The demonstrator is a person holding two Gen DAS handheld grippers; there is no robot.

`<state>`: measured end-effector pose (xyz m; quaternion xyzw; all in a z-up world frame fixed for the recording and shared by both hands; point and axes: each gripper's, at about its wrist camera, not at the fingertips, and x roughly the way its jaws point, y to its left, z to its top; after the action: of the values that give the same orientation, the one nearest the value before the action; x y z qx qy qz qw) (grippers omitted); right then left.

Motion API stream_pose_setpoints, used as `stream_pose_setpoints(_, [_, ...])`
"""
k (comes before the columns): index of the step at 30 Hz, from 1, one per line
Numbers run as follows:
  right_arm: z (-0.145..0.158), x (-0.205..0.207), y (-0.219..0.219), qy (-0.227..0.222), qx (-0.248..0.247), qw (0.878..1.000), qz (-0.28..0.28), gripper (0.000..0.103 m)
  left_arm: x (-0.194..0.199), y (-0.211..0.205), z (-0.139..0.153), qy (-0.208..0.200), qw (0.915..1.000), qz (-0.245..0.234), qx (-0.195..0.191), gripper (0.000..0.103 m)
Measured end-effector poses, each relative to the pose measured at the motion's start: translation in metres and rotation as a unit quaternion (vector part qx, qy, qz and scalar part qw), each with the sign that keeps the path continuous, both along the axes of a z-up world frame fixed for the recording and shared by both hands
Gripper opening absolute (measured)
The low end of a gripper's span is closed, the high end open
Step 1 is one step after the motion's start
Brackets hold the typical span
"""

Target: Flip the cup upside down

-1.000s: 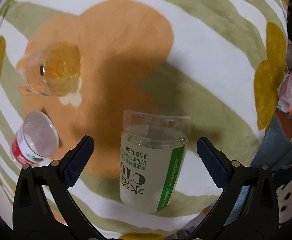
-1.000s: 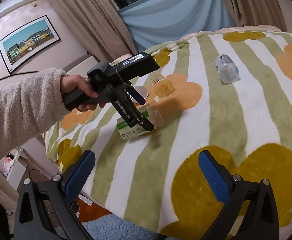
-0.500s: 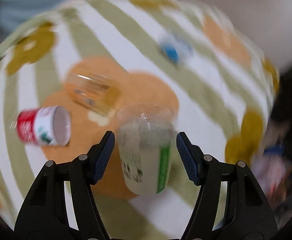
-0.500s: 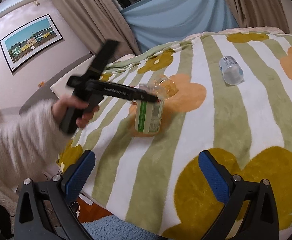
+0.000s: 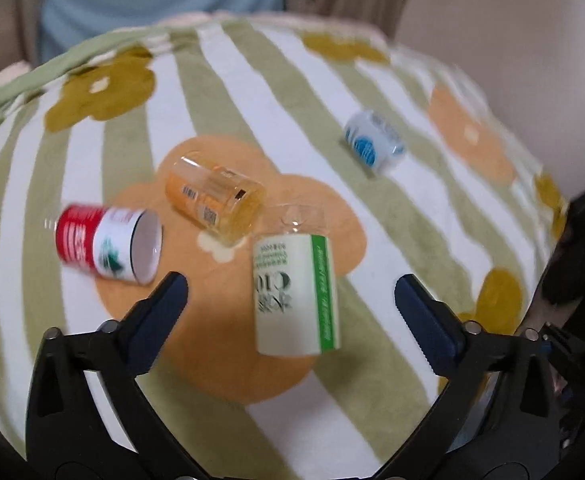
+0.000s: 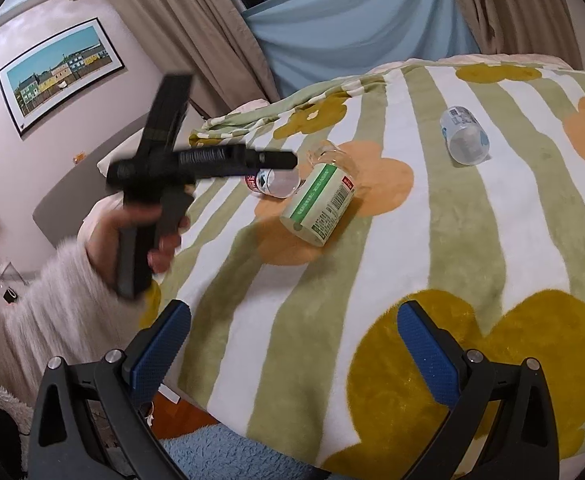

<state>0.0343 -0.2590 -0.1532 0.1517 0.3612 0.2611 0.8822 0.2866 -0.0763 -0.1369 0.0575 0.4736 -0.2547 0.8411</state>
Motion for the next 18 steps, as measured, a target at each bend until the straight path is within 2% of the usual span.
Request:
stream_pose_setpoints(2, [-0.003, 0.002, -0.001, 0.001, 0.005, 1.0, -0.002, 0.103, 0.016, -0.013, -0.001, 0.024, 0.9995, -0.017, 0.014, 0.103])
stream_pose_setpoints(5, [-0.006, 0.003, -0.001, 0.004, 0.01, 1.0, -0.004, 0.103, 0.042, -0.032, -0.02, 0.083, 0.9952, -0.023, 0.046, 0.103])
stream_pose_setpoints(7, [-0.007, 0.002, -0.001, 0.004, 0.013, 1.0, -0.005, 0.103, 0.055, -0.04, -0.037, 0.117, 0.9915, -0.022, 0.053, 0.102])
stream_pose_setpoints(9, [-0.009, 0.001, -0.002, 0.005, 0.013, 1.0, -0.007, 0.103, 0.064, -0.043, -0.051, 0.145, 0.9882, -0.018, 0.046, 0.095])
stream_pose_setpoints(12, [-0.012, 0.0, -0.007, 0.008, 0.014, 1.0, -0.01, 0.103, 0.073, -0.046, -0.067, 0.174, 0.9836, -0.012, 0.047, 0.08])
stream_pose_setpoints(14, [-0.014, 0.0, -0.01, 0.011, 0.014, 1.0, -0.014, 0.103, 0.076, -0.046, -0.074, 0.182, 0.982, -0.012, 0.05, 0.062])
stream_pose_setpoints(15, [-0.014, 0.0, -0.012, 0.012, 0.015, 1.0, -0.015, 0.103, 0.077, -0.046, -0.077, 0.183, 0.9815, -0.01, 0.054, 0.059])
stream_pose_setpoints(18, [-0.016, 0.001, -0.015, 0.015, 0.02, 1.0, -0.019, 0.103, 0.077, -0.042, -0.077, 0.18, 0.9827, -0.007, 0.043, 0.059])
